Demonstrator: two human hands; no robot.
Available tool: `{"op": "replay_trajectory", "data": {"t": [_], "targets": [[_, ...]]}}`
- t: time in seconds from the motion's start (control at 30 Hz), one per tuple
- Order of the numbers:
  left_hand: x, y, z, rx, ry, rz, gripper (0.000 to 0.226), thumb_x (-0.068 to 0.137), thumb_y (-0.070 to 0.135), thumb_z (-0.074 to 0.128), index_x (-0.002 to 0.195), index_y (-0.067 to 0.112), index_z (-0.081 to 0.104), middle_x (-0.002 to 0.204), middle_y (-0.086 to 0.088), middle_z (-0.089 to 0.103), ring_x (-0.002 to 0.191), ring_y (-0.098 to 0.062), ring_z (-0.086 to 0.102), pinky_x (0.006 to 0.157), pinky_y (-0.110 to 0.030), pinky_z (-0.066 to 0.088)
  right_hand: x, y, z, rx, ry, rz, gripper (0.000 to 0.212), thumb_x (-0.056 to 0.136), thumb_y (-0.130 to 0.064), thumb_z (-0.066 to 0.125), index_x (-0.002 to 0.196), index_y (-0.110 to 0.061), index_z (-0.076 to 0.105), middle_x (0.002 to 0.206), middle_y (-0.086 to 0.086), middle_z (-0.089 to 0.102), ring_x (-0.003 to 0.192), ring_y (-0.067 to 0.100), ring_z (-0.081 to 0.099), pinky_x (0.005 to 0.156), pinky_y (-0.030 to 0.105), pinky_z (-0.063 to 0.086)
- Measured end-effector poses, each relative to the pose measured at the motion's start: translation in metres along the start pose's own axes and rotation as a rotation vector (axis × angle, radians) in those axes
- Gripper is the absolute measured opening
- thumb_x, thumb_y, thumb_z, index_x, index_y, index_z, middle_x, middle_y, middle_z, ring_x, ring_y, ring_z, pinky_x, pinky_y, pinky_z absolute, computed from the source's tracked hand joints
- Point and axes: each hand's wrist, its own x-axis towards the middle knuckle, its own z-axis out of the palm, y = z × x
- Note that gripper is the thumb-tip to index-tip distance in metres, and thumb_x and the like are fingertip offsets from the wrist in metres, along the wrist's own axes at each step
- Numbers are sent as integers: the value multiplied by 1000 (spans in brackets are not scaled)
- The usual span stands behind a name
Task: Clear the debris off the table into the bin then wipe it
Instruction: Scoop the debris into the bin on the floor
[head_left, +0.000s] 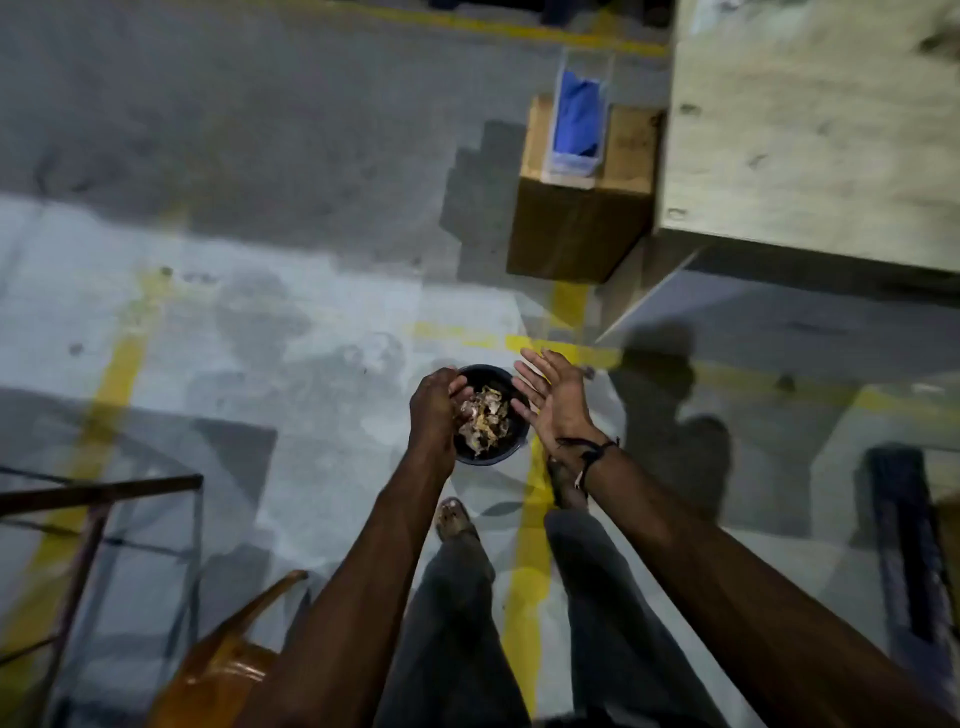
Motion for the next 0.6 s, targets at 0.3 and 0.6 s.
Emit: {"op": "replay_trajectory", "data": {"t": [0.3,0.6], "targets": [[-152,37,81,37,-194,113,14,104,21,56,109,14,66,101,-2,67,85,-16,66,69,-28,47,-155,-70,-65,202,91,-210,47,105,-47,45,143,-24,59,149,-1,58,133,18,56,88,35,47],[-231,-8,242,106,-384,190,16,108,26,51,110,15,62,95,-1,64,81,-14,64,65,-29,42,-221,-150,-201,410,164,-388,43,103,-44,47,139,-24,62,147,-1,60,135,19,54,88,33,46]]}}
